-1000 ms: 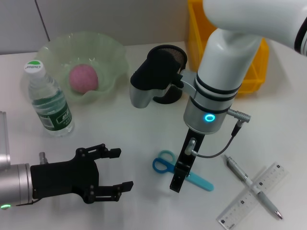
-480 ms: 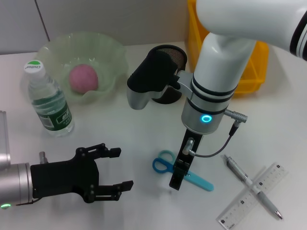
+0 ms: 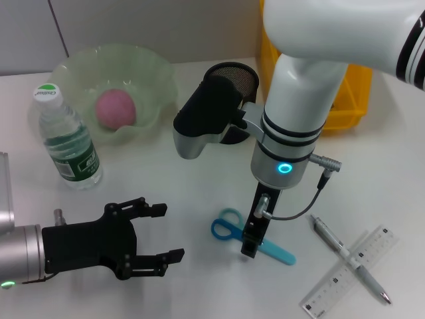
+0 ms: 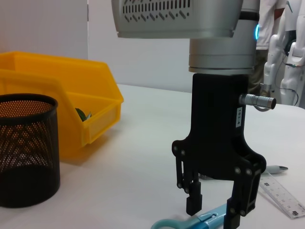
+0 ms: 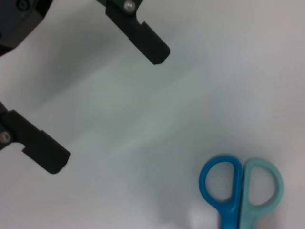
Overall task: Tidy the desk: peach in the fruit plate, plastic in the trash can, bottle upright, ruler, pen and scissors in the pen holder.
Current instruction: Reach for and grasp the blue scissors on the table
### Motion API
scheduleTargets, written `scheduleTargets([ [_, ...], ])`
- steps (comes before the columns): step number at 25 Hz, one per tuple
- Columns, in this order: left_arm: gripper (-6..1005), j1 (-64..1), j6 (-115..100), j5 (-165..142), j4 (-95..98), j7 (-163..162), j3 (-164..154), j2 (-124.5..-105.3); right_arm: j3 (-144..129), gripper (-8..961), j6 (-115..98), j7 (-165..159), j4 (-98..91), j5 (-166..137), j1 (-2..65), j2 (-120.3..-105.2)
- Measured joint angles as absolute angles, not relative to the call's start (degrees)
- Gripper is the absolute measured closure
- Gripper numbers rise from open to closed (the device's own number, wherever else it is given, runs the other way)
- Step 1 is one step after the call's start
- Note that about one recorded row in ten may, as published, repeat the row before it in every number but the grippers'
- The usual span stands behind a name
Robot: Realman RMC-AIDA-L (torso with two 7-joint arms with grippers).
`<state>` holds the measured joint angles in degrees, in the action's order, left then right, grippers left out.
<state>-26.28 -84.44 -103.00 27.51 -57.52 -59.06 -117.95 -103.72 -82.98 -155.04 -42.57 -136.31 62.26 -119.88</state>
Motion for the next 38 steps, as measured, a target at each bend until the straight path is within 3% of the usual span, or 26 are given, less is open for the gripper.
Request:
scheduleTargets([
  [12, 139, -26.3, -84.3, -102.9, 27.5, -57.6, -59.1, -117.95, -105.0, 465, -82.7, -155.6, -42.6, -136.3, 62.2, -119.88],
  [18, 139, -26.3, -84.3, -102.9, 27.5, -57.6, -59.1, -117.95, -105.0, 602, -82.6, -155.6, -42.6, -136.3, 62.0, -119.88],
  [38, 139, -26.3, -84.2, -103.0, 27.5, -57.7, -59.0, -117.95, -107.8, 598, -81.2, -156.4, -42.8, -135.8, 62.0, -119.88],
])
